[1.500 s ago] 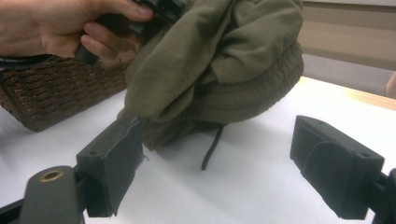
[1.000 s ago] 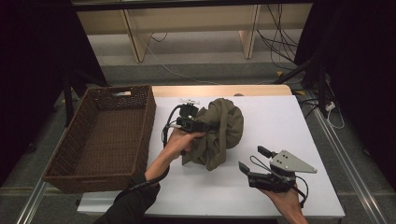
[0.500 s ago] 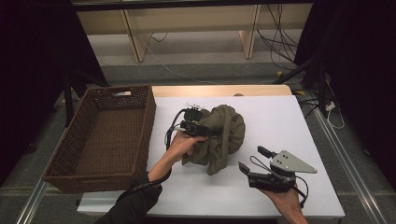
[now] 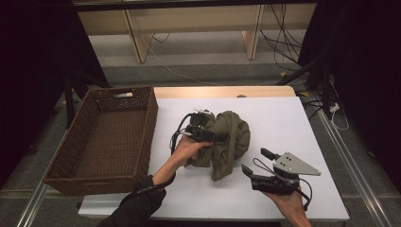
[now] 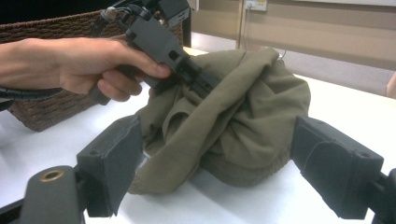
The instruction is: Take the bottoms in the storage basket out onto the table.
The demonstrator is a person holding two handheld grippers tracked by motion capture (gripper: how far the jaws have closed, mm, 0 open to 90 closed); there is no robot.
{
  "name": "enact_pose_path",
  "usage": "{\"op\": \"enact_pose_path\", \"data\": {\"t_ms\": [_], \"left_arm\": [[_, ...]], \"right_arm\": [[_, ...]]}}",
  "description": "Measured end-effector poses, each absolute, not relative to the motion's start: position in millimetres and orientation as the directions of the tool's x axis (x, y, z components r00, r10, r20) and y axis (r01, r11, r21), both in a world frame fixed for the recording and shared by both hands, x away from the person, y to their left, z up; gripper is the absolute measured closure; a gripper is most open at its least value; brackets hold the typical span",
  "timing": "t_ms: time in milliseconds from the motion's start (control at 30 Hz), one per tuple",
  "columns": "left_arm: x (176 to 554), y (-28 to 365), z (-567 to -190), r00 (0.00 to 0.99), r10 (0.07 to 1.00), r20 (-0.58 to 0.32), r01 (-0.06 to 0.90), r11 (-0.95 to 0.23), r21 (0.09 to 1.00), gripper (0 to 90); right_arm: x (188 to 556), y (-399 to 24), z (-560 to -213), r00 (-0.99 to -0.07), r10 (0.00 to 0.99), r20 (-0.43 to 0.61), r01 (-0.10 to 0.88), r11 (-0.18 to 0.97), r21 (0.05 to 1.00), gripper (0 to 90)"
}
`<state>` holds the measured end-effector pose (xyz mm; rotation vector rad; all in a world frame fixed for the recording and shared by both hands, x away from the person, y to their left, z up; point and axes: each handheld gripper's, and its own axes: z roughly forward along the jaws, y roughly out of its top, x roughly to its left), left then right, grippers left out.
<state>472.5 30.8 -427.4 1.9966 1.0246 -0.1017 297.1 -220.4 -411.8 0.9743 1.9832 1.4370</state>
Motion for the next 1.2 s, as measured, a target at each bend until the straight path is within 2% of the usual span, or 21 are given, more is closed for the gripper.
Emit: {"op": "enact_pose_path", "data": {"t_ms": [600, 900, 1200], "left_arm": [[471.1, 27.1, -427.0, 0.676, 0.601, -0.427, 0.688, -0.306, 0.658, 31.9], [467.4, 22.8, -421.1, 0.693, 0.615, -0.377, 0.671, -0.36, 0.648, 15.5], [464.4, 23.6, -415.0, 0.695, 0.64, -0.328, 0.658, -0.383, 0.648, 12.7]], "right_arm": [[297.0, -220.7, -411.6, -0.616, 0.788, 0.011, 0.26, 0.19, 0.947, 18.1], [297.0, -220.8, -411.7, -0.616, 0.788, 0.011, 0.26, 0.19, 0.947, 18.1], [297.0, -220.8, -411.8, -0.617, 0.787, 0.012, 0.258, 0.188, 0.948, 18.1]]}}
